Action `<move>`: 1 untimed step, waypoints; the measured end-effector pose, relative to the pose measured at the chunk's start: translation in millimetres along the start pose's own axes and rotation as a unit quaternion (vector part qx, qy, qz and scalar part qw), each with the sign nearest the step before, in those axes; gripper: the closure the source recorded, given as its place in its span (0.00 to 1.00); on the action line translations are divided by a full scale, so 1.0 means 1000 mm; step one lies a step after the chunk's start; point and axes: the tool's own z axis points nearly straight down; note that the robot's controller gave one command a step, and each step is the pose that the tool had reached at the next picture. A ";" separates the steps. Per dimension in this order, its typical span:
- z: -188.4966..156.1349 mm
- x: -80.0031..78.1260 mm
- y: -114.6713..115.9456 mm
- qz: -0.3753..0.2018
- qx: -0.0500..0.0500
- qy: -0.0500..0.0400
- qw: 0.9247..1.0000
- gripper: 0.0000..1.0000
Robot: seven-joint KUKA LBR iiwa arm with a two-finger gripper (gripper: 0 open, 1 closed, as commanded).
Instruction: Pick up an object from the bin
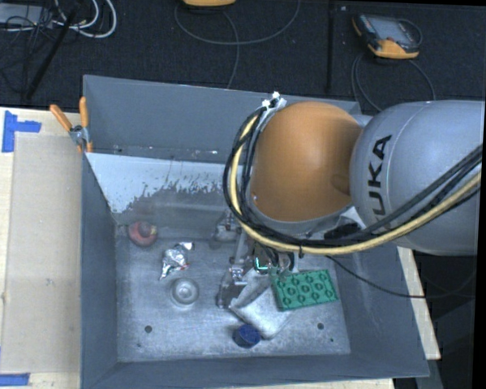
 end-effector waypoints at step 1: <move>0.106 -0.071 -0.002 0.027 0.000 -0.002 1.000 0.00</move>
Offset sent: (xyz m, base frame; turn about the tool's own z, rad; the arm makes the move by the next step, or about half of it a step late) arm 0.0702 -0.0019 -0.1006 0.0568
